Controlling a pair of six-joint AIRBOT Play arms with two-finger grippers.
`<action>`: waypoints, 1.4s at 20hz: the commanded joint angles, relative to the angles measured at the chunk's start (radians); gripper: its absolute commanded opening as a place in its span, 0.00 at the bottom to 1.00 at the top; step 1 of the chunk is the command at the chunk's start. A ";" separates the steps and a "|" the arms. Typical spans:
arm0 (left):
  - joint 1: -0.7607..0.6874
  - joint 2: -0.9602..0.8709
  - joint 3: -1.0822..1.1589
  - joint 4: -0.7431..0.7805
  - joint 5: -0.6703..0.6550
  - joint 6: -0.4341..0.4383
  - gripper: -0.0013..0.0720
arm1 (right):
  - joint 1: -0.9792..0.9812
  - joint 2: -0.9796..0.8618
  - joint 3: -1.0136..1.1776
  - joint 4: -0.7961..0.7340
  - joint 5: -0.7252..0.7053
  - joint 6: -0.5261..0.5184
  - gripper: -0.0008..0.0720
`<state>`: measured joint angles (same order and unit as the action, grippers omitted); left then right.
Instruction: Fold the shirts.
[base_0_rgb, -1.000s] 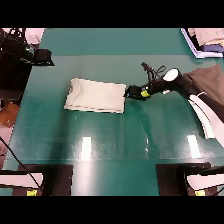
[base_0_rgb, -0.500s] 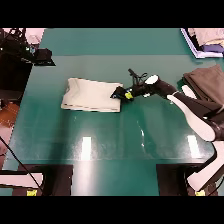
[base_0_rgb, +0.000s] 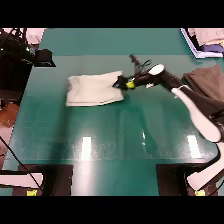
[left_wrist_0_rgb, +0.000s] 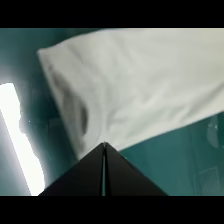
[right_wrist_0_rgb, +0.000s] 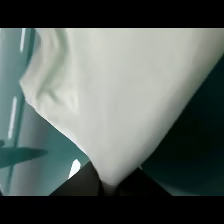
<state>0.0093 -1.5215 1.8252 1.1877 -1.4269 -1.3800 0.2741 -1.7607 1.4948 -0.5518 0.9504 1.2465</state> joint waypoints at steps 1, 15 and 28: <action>-0.058 0.001 0.000 -0.003 0.010 0.000 0.05 | -0.175 0.127 0.006 -0.142 0.058 0.018 0.03; -0.338 -0.002 0.000 -0.002 0.135 -0.002 0.05 | -0.842 0.259 0.031 -0.197 -0.082 -0.120 0.03; -0.338 -0.002 0.000 -0.002 0.132 -0.008 0.06 | -1.014 0.264 0.448 -0.184 0.296 -0.075 0.03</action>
<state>-0.3283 -1.5227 1.8252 1.1858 -1.2938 -1.3876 -0.7002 -1.4986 1.8900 -0.6960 1.1206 1.0931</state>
